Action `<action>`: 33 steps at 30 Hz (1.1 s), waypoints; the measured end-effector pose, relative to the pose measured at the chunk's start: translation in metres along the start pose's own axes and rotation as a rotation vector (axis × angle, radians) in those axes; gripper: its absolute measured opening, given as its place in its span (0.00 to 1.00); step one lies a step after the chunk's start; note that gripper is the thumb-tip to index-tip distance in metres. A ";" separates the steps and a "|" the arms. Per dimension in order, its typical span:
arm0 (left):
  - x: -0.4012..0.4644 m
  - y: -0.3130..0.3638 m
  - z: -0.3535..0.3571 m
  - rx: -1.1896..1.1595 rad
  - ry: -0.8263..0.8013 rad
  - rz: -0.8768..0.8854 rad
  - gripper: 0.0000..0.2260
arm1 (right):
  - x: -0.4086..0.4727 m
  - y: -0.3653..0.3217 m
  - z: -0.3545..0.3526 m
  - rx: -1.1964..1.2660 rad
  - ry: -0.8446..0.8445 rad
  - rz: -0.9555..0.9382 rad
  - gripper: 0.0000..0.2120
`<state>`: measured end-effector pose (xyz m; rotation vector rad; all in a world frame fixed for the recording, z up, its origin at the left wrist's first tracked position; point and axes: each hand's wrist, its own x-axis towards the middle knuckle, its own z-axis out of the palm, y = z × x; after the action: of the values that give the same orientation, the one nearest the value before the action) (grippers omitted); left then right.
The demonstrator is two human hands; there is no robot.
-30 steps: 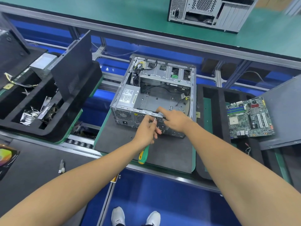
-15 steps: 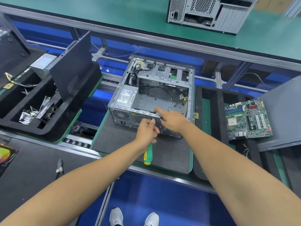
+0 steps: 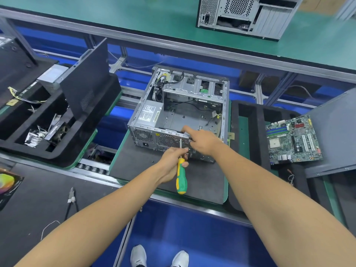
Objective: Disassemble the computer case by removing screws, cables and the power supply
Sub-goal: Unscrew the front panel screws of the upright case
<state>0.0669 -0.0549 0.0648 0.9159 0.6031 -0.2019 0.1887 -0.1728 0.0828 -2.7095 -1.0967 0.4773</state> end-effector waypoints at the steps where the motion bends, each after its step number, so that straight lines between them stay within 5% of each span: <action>1: -0.002 0.000 -0.001 0.000 -0.018 0.011 0.09 | 0.000 0.000 0.000 -0.002 -0.001 0.001 0.22; 12: -0.016 -0.009 -0.010 0.031 0.069 0.030 0.03 | -0.001 -0.001 -0.001 0.013 0.000 0.007 0.22; 20: -0.026 -0.005 -0.016 0.202 -0.081 0.081 0.30 | -0.001 -0.002 -0.001 0.006 0.003 0.019 0.22; 27: -0.035 -0.009 -0.034 0.308 -0.140 0.006 0.27 | 0.001 -0.001 0.001 -0.024 0.002 0.016 0.23; 33: -0.033 -0.018 -0.028 0.435 0.141 0.180 0.19 | 0.000 -0.001 0.001 -0.022 0.009 0.019 0.23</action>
<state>0.0213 -0.0466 0.0583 1.4077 0.6134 -0.1079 0.1884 -0.1721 0.0820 -2.7405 -1.0811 0.4581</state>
